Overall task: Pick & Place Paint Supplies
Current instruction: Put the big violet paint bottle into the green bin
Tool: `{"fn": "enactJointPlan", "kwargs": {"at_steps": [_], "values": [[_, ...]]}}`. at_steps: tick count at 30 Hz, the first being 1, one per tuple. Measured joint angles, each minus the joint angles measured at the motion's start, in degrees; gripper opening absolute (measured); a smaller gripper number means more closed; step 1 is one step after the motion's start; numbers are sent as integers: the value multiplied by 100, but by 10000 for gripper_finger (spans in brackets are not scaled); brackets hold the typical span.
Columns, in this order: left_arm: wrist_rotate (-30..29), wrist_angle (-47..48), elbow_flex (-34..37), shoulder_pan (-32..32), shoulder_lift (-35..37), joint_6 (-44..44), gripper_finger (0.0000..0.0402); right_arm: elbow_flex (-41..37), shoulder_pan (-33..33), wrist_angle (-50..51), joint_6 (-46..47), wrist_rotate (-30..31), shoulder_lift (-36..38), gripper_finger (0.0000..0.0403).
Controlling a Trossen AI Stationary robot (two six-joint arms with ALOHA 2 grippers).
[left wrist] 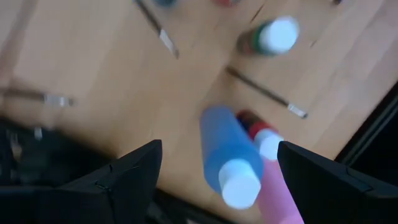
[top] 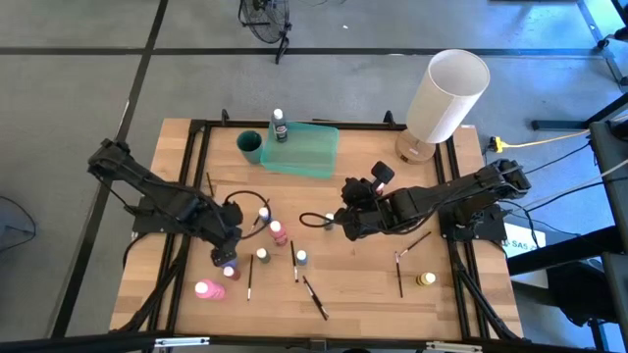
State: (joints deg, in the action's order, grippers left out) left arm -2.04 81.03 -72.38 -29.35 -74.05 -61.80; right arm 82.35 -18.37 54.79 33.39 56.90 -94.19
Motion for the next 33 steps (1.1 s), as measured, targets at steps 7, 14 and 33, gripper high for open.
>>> {"fn": "enactJointPlan", "kwargs": {"at_steps": [7, 14, 33], "values": [[544, 457, 0, -105, -250, -394, 316, 0, 0, 2, -2, 0, 0, 1], [753, 412, 0, -306, -277, -840, 316, 0, 0, 2, -2, -2, 0, 1], [402, 132, 0, -543, -373, -1051, 316, 0, 2, 0, -3, -4, 0, 1]]}}
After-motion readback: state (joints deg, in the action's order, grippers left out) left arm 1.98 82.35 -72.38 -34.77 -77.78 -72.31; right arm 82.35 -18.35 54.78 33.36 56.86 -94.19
